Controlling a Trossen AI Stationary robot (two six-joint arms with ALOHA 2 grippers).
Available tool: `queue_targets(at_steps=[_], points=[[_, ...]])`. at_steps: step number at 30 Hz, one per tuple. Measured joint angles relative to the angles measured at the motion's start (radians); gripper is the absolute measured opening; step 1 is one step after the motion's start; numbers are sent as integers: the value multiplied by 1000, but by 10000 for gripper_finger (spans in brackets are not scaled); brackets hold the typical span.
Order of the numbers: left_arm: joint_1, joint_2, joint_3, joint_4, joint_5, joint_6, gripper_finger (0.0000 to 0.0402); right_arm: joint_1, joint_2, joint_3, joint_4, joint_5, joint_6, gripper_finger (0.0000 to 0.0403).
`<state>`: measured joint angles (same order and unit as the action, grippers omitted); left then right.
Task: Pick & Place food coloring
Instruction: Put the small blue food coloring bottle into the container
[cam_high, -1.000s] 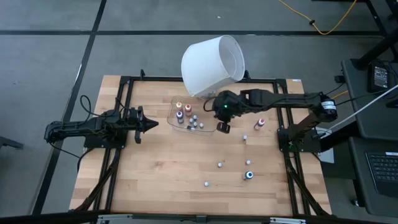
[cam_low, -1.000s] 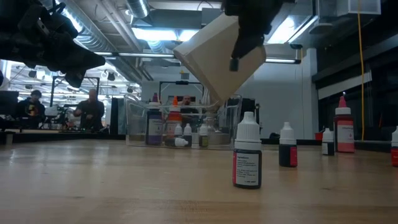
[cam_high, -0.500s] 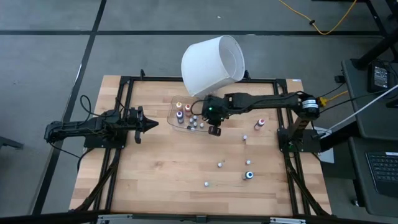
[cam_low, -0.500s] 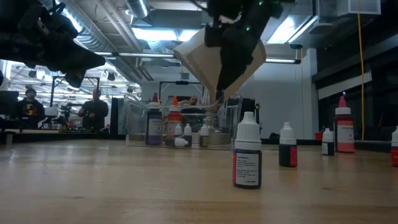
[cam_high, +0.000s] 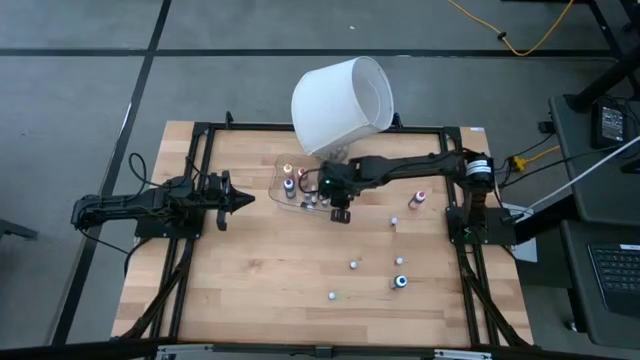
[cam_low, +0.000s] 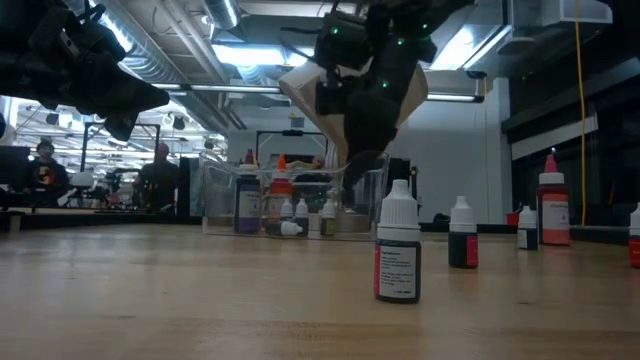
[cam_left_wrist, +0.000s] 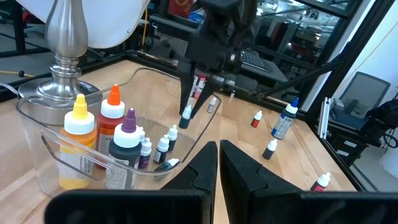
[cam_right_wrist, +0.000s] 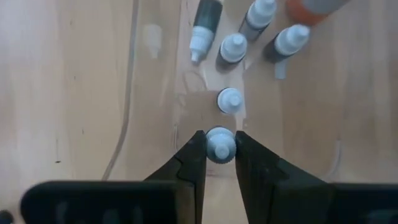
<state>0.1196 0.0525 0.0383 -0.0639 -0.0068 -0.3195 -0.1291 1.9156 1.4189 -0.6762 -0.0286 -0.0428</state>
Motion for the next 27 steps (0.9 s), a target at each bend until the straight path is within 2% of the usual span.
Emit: queue_targets(at_steps=[15,27], points=[[0,0,0,0,0,0,12,-48,38,0,10,-103,18,75],[0,0,0,0,0,0,14,-83,38,0,16,-126,11,75]])
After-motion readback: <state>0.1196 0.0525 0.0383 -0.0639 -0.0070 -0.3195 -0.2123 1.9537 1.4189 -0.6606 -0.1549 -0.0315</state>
